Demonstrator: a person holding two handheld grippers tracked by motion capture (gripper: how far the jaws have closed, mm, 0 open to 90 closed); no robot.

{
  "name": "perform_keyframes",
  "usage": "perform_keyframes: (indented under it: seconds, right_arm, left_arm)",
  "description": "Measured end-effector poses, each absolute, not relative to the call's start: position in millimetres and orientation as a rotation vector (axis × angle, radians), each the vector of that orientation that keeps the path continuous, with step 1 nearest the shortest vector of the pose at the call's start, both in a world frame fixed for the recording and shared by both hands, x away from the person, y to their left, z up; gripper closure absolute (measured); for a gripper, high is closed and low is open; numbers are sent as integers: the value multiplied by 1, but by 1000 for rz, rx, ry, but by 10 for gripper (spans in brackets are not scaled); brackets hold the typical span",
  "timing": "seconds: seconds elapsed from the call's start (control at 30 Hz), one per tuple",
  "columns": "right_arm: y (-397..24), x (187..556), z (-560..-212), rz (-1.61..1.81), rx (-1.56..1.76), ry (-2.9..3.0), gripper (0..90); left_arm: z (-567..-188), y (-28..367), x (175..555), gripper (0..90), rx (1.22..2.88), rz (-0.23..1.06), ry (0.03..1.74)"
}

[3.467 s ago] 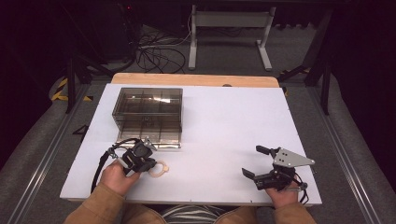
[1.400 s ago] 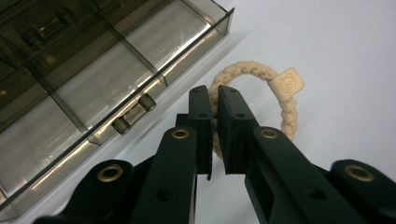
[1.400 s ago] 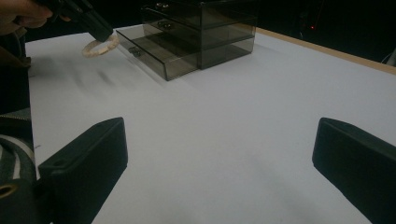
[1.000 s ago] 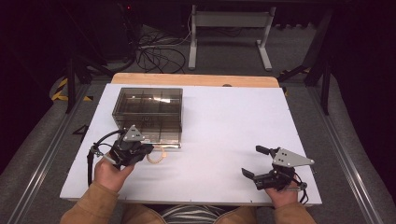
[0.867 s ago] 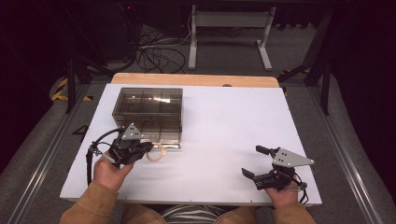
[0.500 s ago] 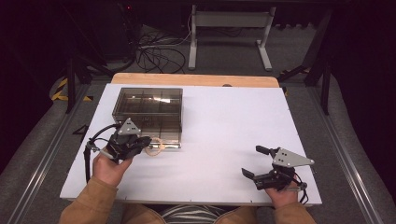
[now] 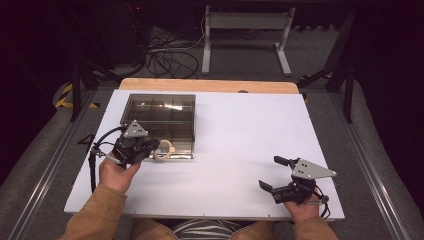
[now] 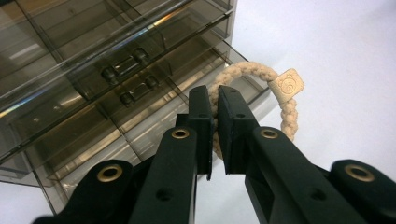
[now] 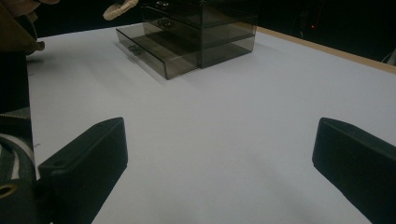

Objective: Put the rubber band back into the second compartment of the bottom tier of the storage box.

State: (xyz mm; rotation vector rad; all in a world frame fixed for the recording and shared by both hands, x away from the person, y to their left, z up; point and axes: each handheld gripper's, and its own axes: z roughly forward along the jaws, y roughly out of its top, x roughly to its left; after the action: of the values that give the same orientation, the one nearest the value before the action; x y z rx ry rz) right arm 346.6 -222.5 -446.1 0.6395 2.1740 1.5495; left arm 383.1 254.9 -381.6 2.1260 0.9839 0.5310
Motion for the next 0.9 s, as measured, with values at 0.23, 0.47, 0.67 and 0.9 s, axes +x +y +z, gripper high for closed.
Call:
perform_keyframes:
  seconds: [0.23, 0.47, 0.67, 0.9]
  right_arm:
    - [-222, 347, -446, 1549, 640, 2175, 38]
    - [-223, 347, -446, 1548, 640, 2176, 38]
    - [-223, 347, -446, 1547, 640, 2177, 38]
    - [-223, 347, -447, 1547, 639, 2177, 38]
  left_arm:
    - [-382, 257, 391, 842, 2111, 549, 997]
    - [-381, 258, 399, 842, 2102, 569, 1006]
    - [-383, 258, 406, 842, 2101, 577, 1020]
    - [-385, 260, 414, 842, 2102, 592, 1032]
